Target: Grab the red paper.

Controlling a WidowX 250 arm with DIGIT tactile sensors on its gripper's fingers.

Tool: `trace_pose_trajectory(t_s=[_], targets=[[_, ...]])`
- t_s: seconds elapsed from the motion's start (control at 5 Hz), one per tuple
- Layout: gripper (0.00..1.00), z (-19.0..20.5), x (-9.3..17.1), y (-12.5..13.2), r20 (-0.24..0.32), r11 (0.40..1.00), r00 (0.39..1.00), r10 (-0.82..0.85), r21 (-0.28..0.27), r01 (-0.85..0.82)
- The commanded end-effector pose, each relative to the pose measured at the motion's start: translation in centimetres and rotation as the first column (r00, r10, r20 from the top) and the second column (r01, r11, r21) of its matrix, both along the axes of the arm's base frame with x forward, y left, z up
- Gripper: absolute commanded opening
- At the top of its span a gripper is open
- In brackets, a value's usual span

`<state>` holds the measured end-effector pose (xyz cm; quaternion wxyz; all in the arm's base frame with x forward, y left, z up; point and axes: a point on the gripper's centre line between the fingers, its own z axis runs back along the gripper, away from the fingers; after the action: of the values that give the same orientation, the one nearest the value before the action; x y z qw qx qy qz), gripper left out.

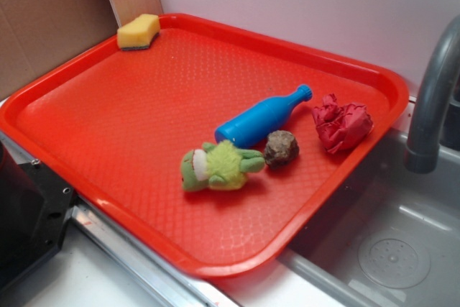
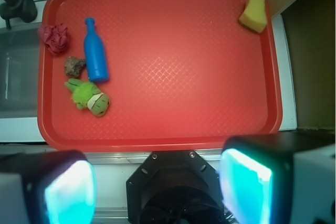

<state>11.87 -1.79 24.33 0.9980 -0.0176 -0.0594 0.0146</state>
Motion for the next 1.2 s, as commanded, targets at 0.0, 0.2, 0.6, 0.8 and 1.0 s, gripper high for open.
trace_pose_trajectory(t_s=[0.0, 0.2, 0.6, 0.8, 1.0], targets=[[1.00, 0.0, 0.0, 0.0, 0.000, 1.000, 1.000, 0.000, 0.000, 0.000], [1.00, -4.3, 3.0, -3.5, 0.032, 0.991, 0.990, -0.135, 0.006, 0.135], [1.00, -9.8, 4.8, -9.6, 0.103, 0.928, 0.923, -0.370, -0.004, 0.372], [1.00, -11.5, 6.5, -11.4, 0.167, 0.870, 0.857, -0.488, 0.011, 0.493], [1.00, -11.2, 7.4, -10.5, 0.170, 0.854, 0.839, -0.517, 0.033, 0.519]])
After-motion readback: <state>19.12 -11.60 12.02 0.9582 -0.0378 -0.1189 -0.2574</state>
